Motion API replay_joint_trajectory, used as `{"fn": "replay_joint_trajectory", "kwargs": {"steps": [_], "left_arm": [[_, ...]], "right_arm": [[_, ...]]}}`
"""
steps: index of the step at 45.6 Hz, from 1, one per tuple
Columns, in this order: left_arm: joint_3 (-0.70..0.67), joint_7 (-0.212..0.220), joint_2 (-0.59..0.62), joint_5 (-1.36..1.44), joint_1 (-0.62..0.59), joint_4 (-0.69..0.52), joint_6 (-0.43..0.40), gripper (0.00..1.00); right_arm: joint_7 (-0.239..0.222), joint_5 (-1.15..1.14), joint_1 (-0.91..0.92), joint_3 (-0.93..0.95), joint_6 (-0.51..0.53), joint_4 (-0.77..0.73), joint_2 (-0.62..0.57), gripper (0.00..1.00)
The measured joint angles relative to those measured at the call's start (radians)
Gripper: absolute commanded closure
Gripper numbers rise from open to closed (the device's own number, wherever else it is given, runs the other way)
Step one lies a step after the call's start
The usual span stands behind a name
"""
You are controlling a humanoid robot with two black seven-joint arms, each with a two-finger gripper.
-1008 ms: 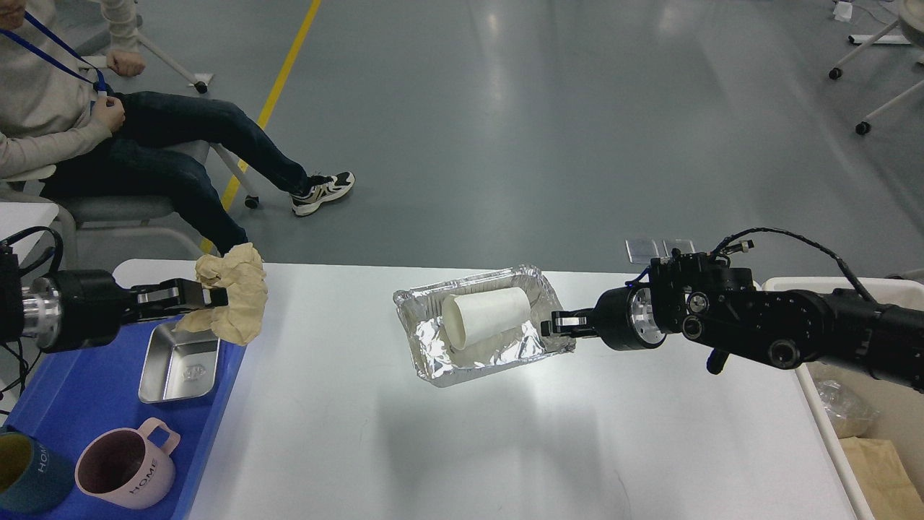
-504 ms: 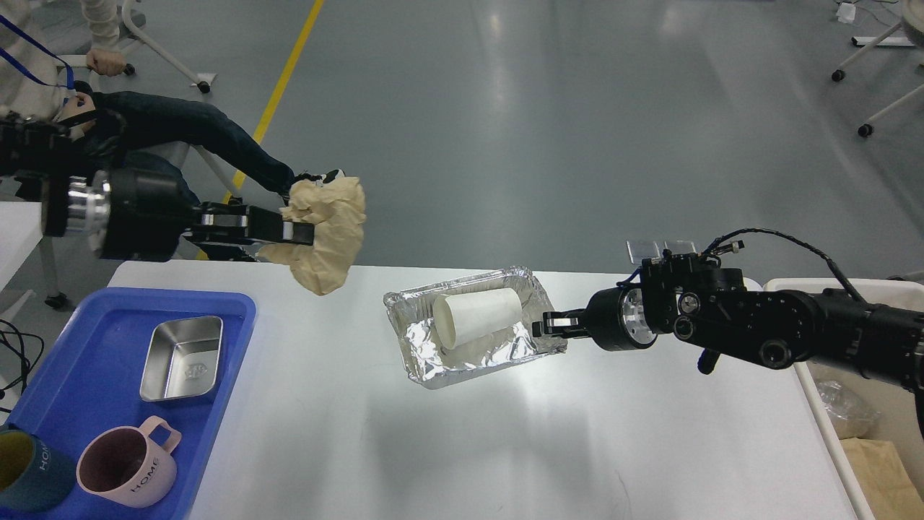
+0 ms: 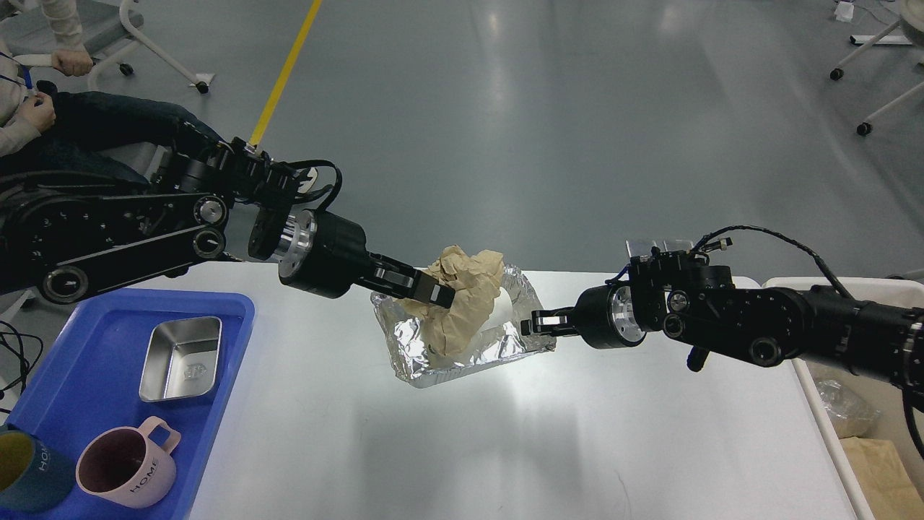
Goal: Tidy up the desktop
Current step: 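Lift the crumpled paper and place it into the foil tray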
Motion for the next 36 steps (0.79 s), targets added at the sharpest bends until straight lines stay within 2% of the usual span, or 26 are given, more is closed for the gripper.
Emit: {"fn": "replay_joint_trajectory", "kwargs": {"steps": [10,12,16,19,23,30,36], "left_arm": [[0.001,0.018,-0.114,0.016,0.039,0.075,0.013,0.93],[0.002,0.018,-0.130,0.018,0.047,0.090,0.014,0.86],[0.003,0.027,-0.150,0.028,0.063,0.112,0.015,0.57],[0.003,0.043,-0.158,0.036,0.074,0.121,0.019,0.43],[0.002,0.062,-0.163,0.045,0.084,0.124,0.038,0.35],[-0.011,0.097,-0.154,0.046,0.085,0.125,0.051,0.14],[-0.033,0.103,-0.137,0.032,0.075,0.124,0.052,0.08]], "right_arm": [[0.000,0.000,0.004,0.001,0.000,-0.001,0.003,1.00],[0.000,0.000,0.005,0.001,0.000,-0.001,0.003,1.00],[0.000,0.001,0.005,0.002,0.000,0.001,-0.003,1.00],[0.000,0.001,0.005,0.004,0.000,0.002,-0.006,1.00],[0.000,0.001,0.001,0.005,0.000,0.002,-0.008,1.00],[0.000,0.001,-0.005,0.014,0.000,0.002,-0.009,1.00],[0.000,0.001,-0.007,0.015,0.000,0.001,-0.009,1.00]]}}
